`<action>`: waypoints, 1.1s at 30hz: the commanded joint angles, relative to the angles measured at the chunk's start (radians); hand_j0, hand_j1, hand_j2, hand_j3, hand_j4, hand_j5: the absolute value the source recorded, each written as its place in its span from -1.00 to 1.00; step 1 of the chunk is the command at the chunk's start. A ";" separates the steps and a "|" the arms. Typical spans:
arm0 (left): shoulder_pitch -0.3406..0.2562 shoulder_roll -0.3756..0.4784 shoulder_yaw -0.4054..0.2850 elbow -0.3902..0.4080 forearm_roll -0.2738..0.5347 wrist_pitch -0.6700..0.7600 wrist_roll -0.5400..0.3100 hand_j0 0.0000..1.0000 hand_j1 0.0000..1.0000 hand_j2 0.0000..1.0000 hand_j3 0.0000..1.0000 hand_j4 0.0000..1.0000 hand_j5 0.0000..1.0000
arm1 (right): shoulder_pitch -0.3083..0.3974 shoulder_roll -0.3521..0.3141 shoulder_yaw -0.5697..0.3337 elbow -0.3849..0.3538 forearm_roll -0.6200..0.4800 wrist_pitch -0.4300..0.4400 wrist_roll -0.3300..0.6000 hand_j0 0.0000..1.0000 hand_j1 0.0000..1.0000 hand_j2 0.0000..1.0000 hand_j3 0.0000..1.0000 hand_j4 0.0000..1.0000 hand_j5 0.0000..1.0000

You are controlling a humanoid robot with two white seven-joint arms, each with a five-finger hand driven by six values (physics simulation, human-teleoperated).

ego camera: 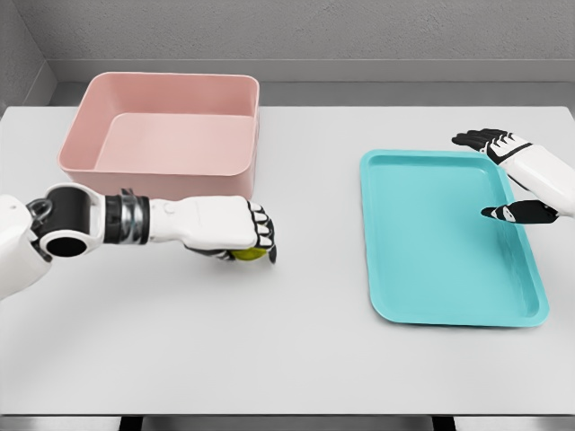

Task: Put the tennis from the blue tray into the pink basket with both arms

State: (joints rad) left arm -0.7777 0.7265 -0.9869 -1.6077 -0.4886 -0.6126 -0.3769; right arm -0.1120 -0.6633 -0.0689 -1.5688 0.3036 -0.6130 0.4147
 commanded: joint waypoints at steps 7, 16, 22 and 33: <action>-0.041 0.059 0.019 -0.011 0.030 0.002 0.001 0.28 0.28 0.28 0.28 0.28 0.28 | 0.000 -0.001 0.000 0.000 -0.008 0.002 -0.001 1.00 1.00 1.00 1.00 1.00 1.00; -0.094 0.077 0.034 0.002 0.031 0.002 0.001 0.28 0.28 0.28 0.28 0.28 0.28 | 0.000 -0.001 0.000 0.000 -0.008 0.002 -0.001 1.00 1.00 1.00 1.00 1.00 1.00; -0.127 0.091 0.048 0.034 0.042 0.002 0.001 0.28 0.28 0.28 0.28 0.28 0.28 | 0.000 -0.001 0.000 0.000 -0.008 0.002 -0.001 1.00 1.00 1.00 1.00 1.00 1.00; -0.201 0.079 0.125 0.299 0.045 0.002 0.001 0.31 0.31 0.31 0.31 0.31 0.31 | 0.000 -0.001 -0.002 0.006 -0.008 0.002 -0.001 1.00 1.00 1.00 1.00 1.00 1.00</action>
State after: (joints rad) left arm -0.9772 0.8078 -0.8803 -1.3718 -0.4478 -0.6126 -0.3762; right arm -0.1120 -0.6633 -0.0702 -1.5643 0.3037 -0.6130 0.4147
